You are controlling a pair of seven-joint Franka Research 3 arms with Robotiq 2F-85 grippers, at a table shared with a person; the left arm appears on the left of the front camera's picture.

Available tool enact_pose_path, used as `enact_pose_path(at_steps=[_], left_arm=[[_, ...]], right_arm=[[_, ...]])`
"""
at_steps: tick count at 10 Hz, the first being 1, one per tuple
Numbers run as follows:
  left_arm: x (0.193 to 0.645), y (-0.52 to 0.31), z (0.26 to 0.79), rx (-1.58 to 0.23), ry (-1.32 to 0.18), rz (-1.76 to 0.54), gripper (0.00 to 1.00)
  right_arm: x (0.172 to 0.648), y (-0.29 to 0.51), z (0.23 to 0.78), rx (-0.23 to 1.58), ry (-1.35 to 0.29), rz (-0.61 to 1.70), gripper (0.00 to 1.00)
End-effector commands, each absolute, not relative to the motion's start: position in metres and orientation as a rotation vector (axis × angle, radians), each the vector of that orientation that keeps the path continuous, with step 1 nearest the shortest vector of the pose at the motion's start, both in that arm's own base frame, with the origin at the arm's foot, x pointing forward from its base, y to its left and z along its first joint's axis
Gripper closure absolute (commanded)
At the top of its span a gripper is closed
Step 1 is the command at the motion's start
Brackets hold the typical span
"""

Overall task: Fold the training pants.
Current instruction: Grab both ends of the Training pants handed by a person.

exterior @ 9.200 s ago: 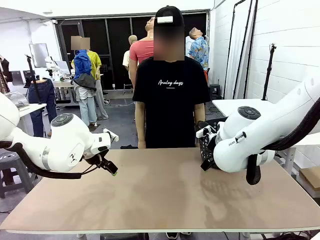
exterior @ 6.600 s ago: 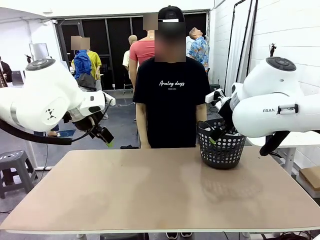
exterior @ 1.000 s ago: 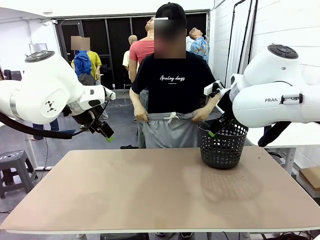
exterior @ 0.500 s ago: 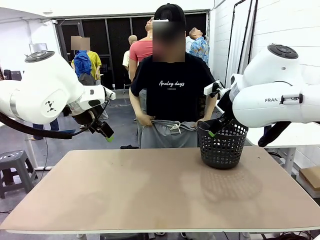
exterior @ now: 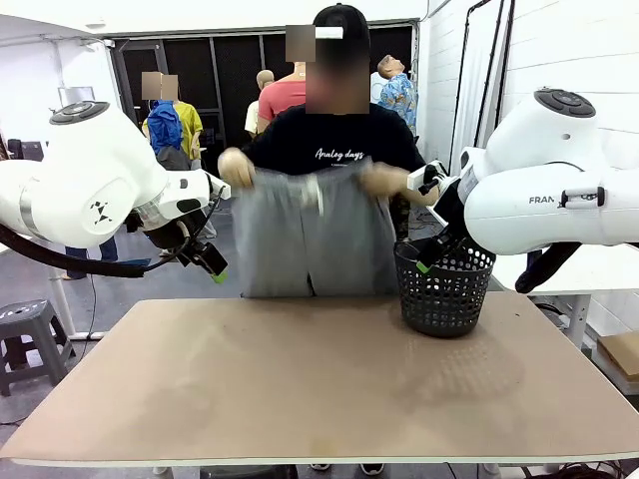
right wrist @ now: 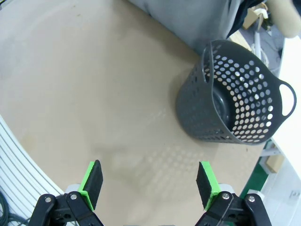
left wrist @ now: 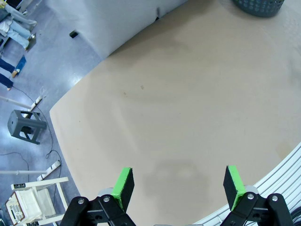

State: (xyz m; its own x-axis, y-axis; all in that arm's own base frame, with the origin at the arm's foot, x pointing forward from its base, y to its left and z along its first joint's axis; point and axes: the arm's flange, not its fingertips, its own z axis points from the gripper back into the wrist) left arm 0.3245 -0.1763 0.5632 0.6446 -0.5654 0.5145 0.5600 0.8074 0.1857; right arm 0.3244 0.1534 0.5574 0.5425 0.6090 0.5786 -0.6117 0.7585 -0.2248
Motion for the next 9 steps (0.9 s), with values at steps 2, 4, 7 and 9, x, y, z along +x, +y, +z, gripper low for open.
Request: enact_pose_path(at_steps=[2,4,7,9], left_arm=[[0.3235,-0.1773,0.5637,0.008,-0.591,-0.645,0.0],[0.3235,-0.1773,0.5637,0.008,-0.591,-0.645,0.0],[0.3235,-0.1773,0.5637,0.008,-0.591,-0.645,0.0],[0.3235,-0.1773,0.5637,0.008,-0.591,-0.645,0.0]], right_arm=[[0.3244,0.1534,0.5562,0.004,-0.686,0.725,0.0],[0.3244,0.1534,0.5562,0.004,-0.686,0.725,0.0],[0.3244,0.1534,0.5562,0.004,-0.686,0.725,0.0],[0.3244,0.1534,0.5562,0.004,-0.686,0.725,0.0]])
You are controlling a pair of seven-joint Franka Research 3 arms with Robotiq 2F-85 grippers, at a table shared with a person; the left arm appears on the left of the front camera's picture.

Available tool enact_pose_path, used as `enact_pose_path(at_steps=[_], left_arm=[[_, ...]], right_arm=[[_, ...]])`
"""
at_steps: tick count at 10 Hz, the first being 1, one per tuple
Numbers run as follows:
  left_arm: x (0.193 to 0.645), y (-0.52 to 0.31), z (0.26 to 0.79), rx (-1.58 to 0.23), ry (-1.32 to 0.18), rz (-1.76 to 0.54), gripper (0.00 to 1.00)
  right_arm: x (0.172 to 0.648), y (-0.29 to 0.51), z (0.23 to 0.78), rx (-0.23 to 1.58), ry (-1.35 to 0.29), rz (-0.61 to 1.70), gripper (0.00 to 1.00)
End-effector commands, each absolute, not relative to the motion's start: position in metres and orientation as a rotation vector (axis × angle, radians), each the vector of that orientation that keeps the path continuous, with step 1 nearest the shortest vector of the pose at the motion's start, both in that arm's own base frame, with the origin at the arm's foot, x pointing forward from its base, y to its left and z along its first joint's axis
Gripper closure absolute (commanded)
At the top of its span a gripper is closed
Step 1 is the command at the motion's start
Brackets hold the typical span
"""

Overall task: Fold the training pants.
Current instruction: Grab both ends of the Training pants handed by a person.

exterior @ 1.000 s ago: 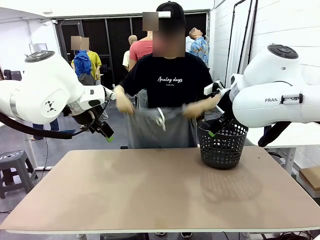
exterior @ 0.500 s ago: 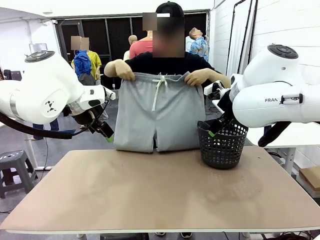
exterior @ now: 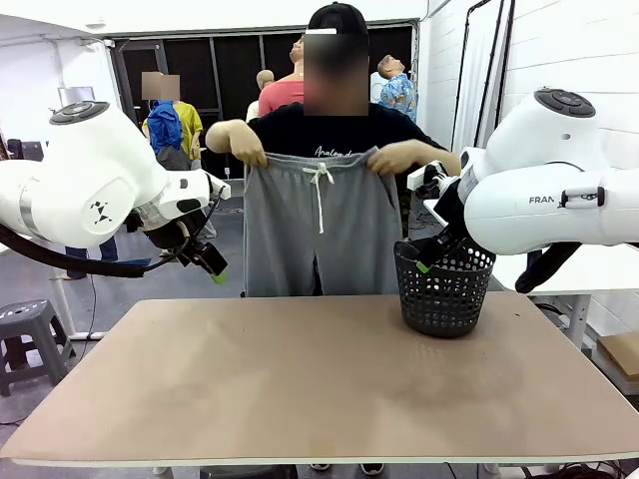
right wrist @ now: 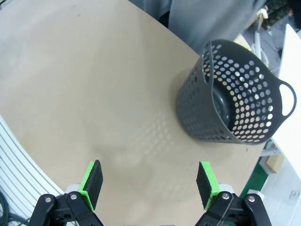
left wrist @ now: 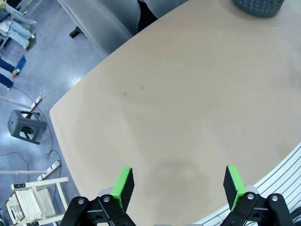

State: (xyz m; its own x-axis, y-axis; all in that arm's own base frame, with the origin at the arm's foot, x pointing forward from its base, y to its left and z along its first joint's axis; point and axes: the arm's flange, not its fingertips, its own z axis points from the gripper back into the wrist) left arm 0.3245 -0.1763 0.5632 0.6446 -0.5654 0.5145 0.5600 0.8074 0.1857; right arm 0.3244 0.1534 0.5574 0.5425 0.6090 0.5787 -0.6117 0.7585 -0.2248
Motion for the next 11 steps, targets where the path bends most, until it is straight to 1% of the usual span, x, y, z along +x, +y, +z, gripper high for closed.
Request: enact_pose_path(at_steps=[1,11], left_arm=[[0.3235,-0.1773,0.5637,0.008,-0.591,-0.645,0.0],[0.3235,-0.1773,0.5637,0.008,-0.591,-0.645,0.0]], right_arm=[[0.3244,0.1534,0.5562,0.004,-0.686,0.725,0.0],[0.3244,0.1534,0.5562,0.004,-0.686,0.725,0.0]])
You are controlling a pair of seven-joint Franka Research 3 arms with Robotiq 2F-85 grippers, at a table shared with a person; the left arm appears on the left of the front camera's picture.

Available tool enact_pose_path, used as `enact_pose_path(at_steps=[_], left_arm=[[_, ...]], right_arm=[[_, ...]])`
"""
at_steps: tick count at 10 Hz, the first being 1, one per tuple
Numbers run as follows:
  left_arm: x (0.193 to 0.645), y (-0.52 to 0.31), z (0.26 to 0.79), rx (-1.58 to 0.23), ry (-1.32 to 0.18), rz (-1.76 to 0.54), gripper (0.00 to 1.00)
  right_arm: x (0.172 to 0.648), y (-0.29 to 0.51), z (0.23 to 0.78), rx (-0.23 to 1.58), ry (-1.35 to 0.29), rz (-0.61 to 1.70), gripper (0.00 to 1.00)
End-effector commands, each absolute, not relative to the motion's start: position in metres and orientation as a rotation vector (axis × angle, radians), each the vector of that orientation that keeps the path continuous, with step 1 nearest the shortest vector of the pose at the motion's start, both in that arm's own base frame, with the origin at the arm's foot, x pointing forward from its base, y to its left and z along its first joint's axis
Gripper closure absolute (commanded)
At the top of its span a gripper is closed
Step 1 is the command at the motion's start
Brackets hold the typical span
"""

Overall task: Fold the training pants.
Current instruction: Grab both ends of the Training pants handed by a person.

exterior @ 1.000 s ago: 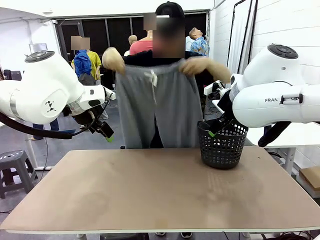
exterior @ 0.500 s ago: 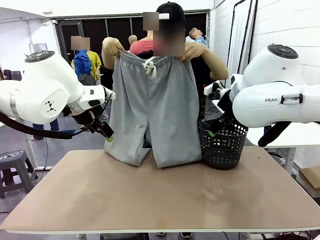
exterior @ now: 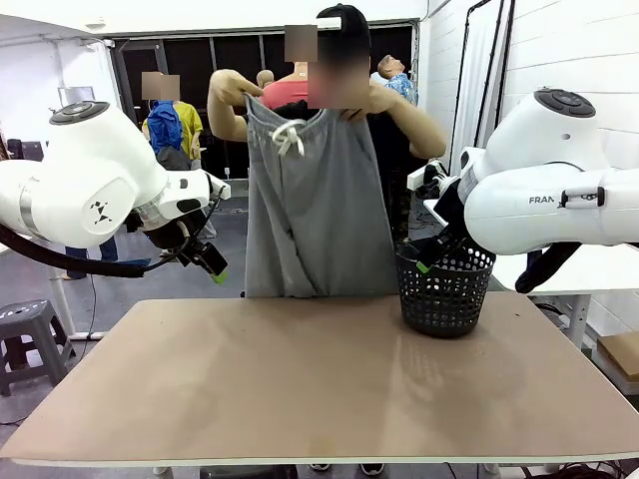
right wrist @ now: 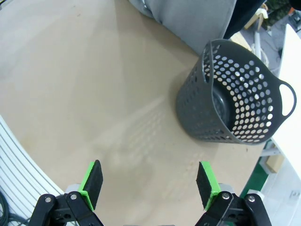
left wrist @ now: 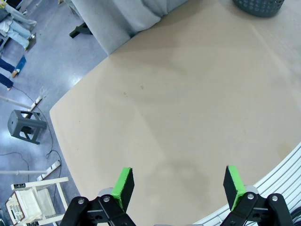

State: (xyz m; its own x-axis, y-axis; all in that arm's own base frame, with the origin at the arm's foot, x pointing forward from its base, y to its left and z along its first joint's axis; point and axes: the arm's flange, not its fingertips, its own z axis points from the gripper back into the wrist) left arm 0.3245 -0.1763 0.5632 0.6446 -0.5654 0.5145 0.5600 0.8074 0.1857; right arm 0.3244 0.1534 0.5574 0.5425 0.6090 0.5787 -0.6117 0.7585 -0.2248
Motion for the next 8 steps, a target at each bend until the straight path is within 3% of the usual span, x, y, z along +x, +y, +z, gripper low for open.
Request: enact_pose_path(at_steps=[1,8], left_arm=[[0.3235,-0.1773,0.5637,0.008,-0.591,-0.645,0.0],[0.3235,-0.1773,0.5637,0.008,-0.591,-0.645,0.0]], right_arm=[[0.3244,0.1534,0.5562,0.004,-0.686,0.725,0.0],[0.3244,0.1534,0.5562,0.004,-0.686,0.725,0.0]])
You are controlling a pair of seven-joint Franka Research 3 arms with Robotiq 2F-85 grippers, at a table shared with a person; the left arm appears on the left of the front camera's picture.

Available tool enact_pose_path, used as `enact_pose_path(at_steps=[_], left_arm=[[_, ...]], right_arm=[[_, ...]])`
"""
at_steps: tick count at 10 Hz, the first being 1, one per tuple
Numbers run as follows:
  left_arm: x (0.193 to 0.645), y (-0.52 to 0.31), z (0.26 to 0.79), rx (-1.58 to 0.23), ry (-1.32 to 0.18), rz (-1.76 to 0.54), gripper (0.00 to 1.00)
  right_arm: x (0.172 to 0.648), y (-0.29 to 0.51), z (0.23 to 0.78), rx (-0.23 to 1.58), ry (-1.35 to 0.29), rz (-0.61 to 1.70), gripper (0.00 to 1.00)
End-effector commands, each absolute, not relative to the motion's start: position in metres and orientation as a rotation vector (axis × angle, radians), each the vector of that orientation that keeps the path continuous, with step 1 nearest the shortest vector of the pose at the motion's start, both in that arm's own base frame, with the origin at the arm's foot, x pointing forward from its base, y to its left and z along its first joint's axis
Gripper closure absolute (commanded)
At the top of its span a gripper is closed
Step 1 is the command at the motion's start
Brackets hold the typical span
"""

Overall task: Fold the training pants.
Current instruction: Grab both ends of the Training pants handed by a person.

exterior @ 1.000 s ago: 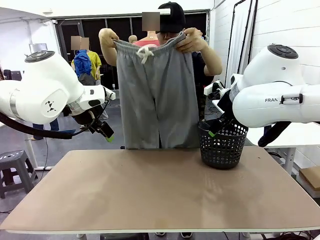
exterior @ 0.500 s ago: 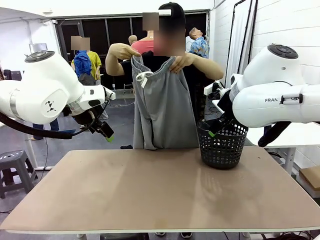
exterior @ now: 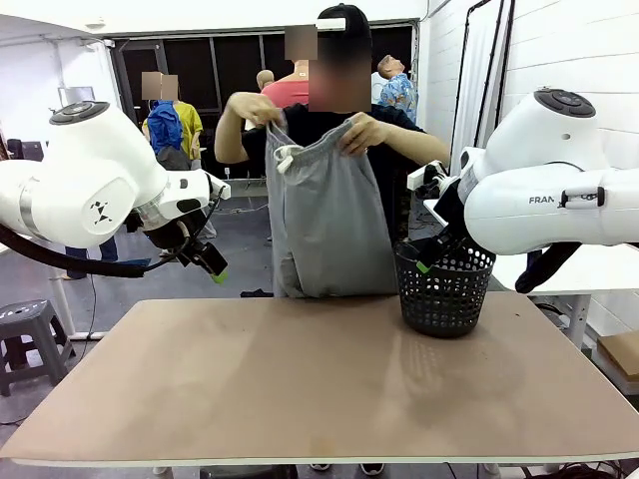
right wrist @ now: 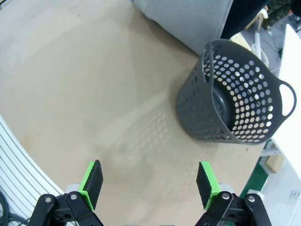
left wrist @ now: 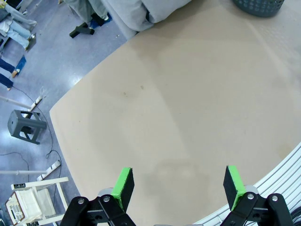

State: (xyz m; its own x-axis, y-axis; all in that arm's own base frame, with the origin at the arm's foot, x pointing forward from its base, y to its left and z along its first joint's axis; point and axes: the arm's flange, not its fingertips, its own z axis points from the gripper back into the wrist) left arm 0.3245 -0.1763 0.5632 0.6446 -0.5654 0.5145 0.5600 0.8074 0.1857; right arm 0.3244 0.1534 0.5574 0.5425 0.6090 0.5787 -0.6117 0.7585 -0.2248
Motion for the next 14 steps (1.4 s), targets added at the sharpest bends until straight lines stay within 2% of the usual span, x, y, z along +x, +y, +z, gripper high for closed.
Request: enact_pose_path(at_steps=[1,14], left_arm=[[0.3235,-0.1773,0.5637,0.008,-0.591,-0.645,0.0],[0.3235,-0.1773,0.5637,0.008,-0.591,-0.645,0.0]], right_arm=[[0.3244,0.1534,0.5562,0.004,-0.686,0.725,0.0],[0.3244,0.1534,0.5562,0.004,-0.686,0.725,0.0]])
